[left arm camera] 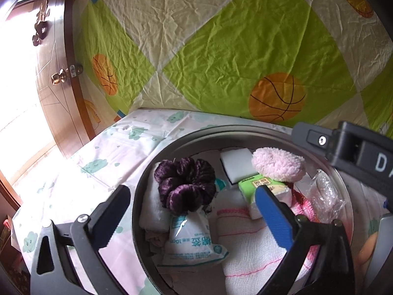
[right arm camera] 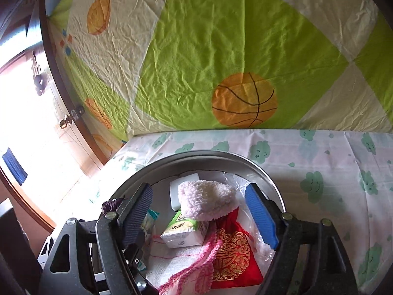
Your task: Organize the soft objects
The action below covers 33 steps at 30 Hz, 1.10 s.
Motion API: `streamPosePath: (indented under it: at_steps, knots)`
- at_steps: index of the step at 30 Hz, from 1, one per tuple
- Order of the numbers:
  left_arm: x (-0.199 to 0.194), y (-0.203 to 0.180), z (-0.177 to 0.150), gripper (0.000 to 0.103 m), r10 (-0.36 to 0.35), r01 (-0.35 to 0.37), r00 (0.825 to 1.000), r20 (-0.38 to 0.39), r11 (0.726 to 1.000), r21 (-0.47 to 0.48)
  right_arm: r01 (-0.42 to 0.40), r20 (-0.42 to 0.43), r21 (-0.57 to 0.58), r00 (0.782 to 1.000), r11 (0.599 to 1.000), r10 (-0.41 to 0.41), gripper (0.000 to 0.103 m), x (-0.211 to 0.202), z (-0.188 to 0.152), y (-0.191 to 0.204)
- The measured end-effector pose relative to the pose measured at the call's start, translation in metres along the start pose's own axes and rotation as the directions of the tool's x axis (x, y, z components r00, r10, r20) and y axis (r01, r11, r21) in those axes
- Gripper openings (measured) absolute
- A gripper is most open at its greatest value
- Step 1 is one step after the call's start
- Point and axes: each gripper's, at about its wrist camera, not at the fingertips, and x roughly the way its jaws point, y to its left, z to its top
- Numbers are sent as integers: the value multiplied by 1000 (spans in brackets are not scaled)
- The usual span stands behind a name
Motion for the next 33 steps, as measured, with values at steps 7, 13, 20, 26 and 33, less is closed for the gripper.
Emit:
streamPosePath:
  at_steps: [7,13,20,26,33]
  knots:
    - [-8,1,-9,103,27,-27,998,64,1000,-5,87,192,7,978,996,-86,84,-35,-18,-8]
    - [-14,14,-15,103,51,-40,990,132,996,-79,205,400,-39,900,978,-172,94,-61,-45,-7]
    - [-17,19,-20,103,67,-46,981,183,992,-120,248,449,-107,876,963,-176,95,-66,-59,0]
    - [-20,16,-25,103,77,-56,976,206,992,-109,238,432,-113,886,965,-168,95,-64,-62,-3]
    - [-32,11,-31,103,87,-66,965,247,993,-95,244,437,-131,884,961,-165,95,-71,-67,-4]
